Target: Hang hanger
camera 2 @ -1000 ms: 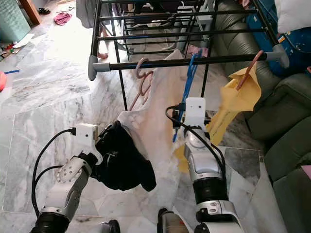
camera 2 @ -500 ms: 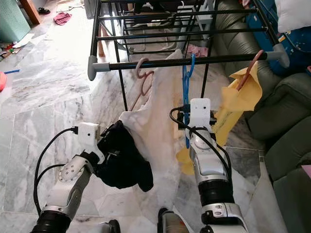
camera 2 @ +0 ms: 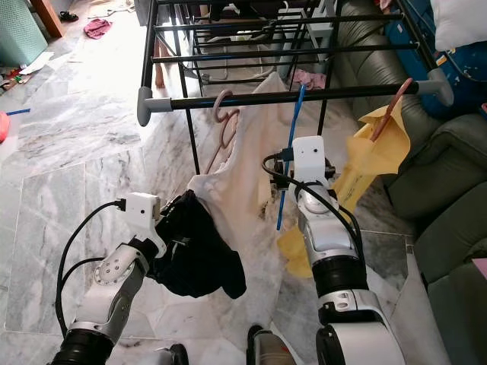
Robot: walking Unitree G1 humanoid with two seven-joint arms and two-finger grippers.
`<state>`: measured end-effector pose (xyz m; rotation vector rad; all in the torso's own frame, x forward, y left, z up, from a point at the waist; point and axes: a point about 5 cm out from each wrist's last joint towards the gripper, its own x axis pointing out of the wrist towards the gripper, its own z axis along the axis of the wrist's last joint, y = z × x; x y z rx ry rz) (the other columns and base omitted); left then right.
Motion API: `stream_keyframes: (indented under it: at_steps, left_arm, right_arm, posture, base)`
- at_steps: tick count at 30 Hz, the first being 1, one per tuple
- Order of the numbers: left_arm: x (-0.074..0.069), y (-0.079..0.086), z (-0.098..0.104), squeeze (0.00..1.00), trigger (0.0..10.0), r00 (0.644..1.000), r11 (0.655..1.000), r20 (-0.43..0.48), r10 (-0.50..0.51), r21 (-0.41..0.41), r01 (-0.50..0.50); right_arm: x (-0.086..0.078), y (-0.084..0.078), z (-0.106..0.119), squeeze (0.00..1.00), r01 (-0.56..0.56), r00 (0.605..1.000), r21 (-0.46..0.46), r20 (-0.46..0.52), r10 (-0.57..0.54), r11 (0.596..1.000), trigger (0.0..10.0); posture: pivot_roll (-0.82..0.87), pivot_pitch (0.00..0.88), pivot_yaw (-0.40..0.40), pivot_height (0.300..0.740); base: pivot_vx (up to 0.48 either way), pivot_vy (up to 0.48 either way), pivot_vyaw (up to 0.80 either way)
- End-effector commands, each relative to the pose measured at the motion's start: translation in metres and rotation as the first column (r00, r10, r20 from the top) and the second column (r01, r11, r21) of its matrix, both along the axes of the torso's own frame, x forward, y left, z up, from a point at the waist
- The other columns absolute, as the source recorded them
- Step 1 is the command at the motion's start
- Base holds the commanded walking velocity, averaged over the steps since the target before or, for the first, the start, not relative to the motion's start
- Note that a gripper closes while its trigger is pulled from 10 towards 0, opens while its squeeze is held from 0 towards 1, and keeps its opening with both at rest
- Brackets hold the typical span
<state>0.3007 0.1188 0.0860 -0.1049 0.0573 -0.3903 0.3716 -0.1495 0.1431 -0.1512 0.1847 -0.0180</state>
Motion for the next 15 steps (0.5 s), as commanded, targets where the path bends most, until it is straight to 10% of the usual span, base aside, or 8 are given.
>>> stream_keyframes:
  at_steps: [1, 15]
  left_arm:
    - [0.001, -0.001, 0.0, 0.0, 10.0, 1.0, 1.0, 0.0, -0.001, 0.01, 0.001]
    - [0.003, -0.002, -0.001, 0.0, 10.0, 1.0, 1.0, -0.01, -0.006, 0.018, 0.006]
  right_arm:
    - [0.002, 0.0, 0.001, 0.0, 0.016, 1.0, -0.001, -0.012, -0.016, 1.0, 10.0]
    - [-0.004, -0.018, 0.001, 0.0, 0.088, 0.996, -0.071, 0.021, -0.086, 0.994, 10.0]
  posture:
    - [-0.16, 0.215, 0.013, 0.74]
    - [-0.17, 0.211, 0.027, 0.74]
  base:
    - [0.0, 0.0, 0.0]
    - [0.0, 0.0, 0.0]
